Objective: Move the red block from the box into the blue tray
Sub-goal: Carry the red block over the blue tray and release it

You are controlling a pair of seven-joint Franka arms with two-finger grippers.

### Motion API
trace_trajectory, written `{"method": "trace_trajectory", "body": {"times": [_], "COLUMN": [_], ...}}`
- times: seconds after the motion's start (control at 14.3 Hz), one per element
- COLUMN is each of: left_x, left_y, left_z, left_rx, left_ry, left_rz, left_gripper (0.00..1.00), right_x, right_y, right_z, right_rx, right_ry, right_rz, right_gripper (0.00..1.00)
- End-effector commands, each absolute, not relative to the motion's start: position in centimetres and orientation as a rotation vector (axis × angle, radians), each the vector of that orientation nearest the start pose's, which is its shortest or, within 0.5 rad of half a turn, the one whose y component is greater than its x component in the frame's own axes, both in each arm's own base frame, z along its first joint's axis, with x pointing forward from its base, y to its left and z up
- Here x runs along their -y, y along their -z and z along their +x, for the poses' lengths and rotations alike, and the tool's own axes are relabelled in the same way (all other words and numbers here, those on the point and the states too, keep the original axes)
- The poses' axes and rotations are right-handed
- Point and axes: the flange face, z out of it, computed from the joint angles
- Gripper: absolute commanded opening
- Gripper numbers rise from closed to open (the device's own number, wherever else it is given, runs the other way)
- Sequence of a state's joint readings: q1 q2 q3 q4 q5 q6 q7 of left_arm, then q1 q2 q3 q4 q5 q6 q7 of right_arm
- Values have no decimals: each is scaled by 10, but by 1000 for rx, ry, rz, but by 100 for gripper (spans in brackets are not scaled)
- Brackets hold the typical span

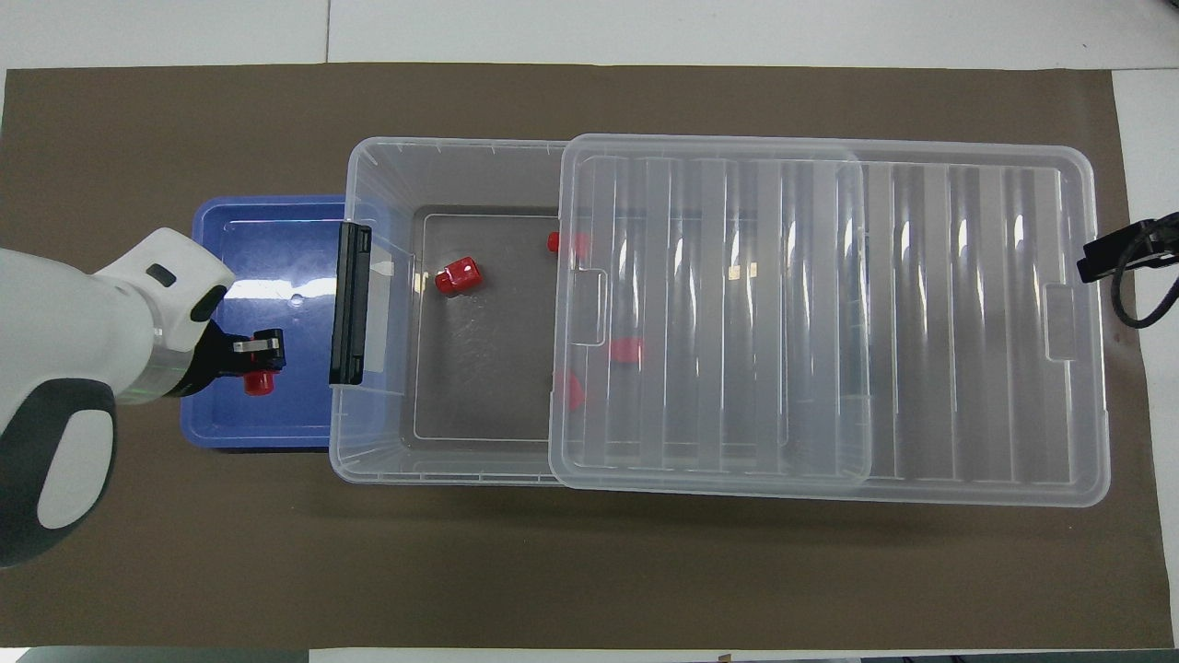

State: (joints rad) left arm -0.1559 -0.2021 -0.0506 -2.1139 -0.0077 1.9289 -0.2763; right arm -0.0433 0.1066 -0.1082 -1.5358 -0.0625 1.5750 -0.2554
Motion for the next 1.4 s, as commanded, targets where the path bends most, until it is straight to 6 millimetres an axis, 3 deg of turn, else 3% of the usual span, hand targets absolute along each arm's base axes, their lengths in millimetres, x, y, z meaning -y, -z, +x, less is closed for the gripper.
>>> {"method": "trace_trajectory", "body": {"times": [0.0,0.07,0.21,0.28,0.49,0.56,0.84,1.05,1.12,1.19,1.26,1.33], "left_x": [65,57,55,55,60,61,60,60,60,60,61,61], "left_y": [-488,-476,-444,-423,-374,-361,-324,-314,-314,-314,-317,-325], "left_z": [501,508,526,534,553,554,558,560,560,560,560,561], "left_rx": [-2,-7,1,1,-11,-30,-111,-128,-126,-126,-126,-119], "left_ry": [52,49,53,53,79,79,34,31,28,24,26,40], "left_rz": [-3133,-3134,-3139,-3141,-3149,-3150,-3150,-3151,-3151,-3150,-3150,-3150], "left_gripper": [0,0,0,0,0,0,0,0,25,70,95,100], "right_x": [134,149,164,174,175,178,174,140,138,134,125,122], "right_y": [-561,-552,-531,-521,-495,-488,-474,-475,-474,-471,-471,-471], "right_z": [572,568,565,562,557,554,543,553,552,551,554,554], "right_rx": [212,227,279,280,290,279,269,272,249,232,249,253], "right_ry": [-113,-99,-87,-79,-114,-110,-117,-100,-105,-113,-110,-109], "right_rz": [-3202,-3201,-3194,-3192,-3179,-3179,-3171,-3174,-3173,-3173,-3172,-3170], "right_gripper": [100,99,84,70,8,0,0,0,0,0,0,0]}}
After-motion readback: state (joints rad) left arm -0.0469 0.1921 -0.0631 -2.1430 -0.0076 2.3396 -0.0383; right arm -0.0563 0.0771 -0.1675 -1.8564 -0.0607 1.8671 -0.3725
